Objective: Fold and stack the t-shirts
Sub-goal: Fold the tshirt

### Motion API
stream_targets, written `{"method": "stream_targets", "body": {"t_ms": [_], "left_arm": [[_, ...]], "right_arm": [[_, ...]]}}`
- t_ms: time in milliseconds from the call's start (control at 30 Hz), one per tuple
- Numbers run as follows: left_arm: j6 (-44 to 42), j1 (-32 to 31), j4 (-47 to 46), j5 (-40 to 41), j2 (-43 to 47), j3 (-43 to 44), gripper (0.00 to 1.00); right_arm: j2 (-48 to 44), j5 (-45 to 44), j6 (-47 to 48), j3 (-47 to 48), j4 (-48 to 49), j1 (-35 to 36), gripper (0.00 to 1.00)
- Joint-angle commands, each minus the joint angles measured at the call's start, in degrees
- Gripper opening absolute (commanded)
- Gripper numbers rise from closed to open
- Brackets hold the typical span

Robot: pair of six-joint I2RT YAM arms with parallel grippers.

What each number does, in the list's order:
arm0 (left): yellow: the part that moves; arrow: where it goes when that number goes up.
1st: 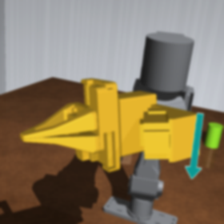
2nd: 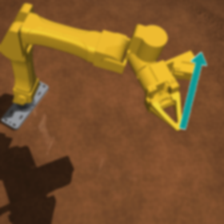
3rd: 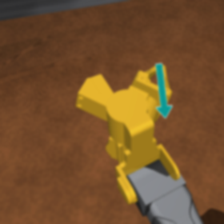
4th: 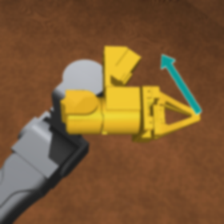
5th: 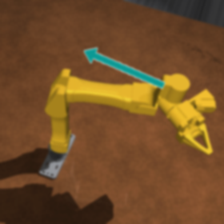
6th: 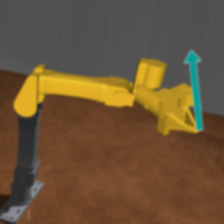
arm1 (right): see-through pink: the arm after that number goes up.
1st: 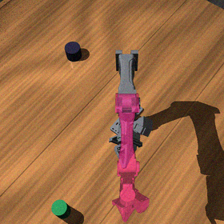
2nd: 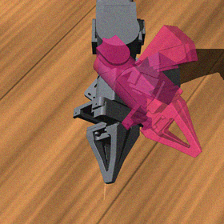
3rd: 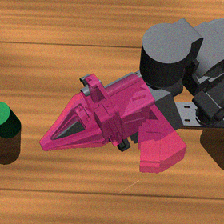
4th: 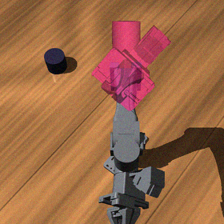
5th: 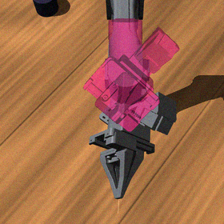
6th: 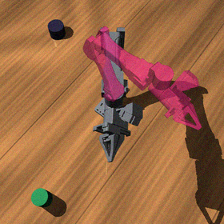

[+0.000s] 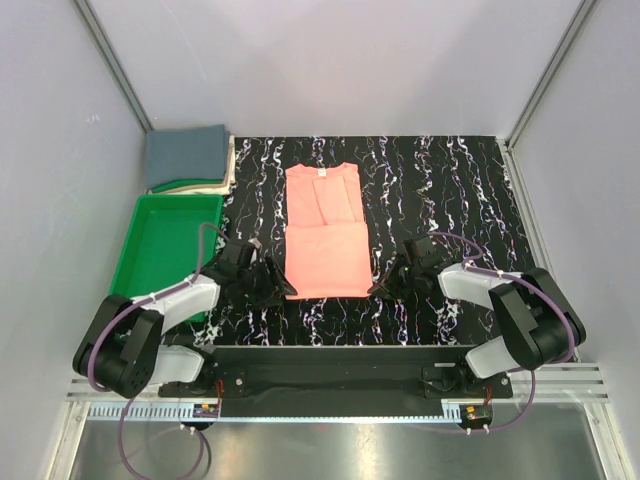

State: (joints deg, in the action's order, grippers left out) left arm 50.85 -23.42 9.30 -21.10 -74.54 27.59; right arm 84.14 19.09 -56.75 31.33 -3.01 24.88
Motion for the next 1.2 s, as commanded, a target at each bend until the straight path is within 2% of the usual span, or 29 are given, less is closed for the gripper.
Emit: {"method": "stream_targets", "body": {"t_ms": [0,133,367,700,800,833,933,1167], "left_arm": [[-0.31,-0.57,4.59,4.32,-0.60,-2.81,0.60],[-0.14,-0.58,4.50,4.84,-2.71,-2.28,0.53],[0.56,-0.75,4.41,6.34,-3.76,-1.14,0.46],[0.13,-1.01,4.15,6.95,-6.66,0.35,0.43],[-0.22,-1.10,3.54,6.25,-8.34,0.62,0.31],[-0.23,-1.19,3.36,6.08,-8.34,0.36,0.17],[-0.14,-1.28,3.44,5.90,-5.63,-0.35,0.00],[0.30,-3.38,11.87,8.19,7.47,2.46,0.00]], "right_arm": [[-1.61,-0.81,-0.64,0.13,0.72,0.52,0.00],[-2.57,-1.34,-0.64,-0.39,0.81,0.52,0.00],[-3.19,-1.07,-1.61,-1.62,2.04,0.43,0.00],[-2.58,0.24,-1.52,-1.63,2.57,0.52,0.00],[-2.75,0.24,-1.61,-1.80,2.48,0.52,0.00],[-2.84,0.33,-1.52,-1.89,2.48,0.52,0.00],[-3.36,0.42,-1.17,-2.15,2.57,0.52,0.00],[-13.01,-3.62,2.34,-1.19,-5.77,0.60,0.00]]}}
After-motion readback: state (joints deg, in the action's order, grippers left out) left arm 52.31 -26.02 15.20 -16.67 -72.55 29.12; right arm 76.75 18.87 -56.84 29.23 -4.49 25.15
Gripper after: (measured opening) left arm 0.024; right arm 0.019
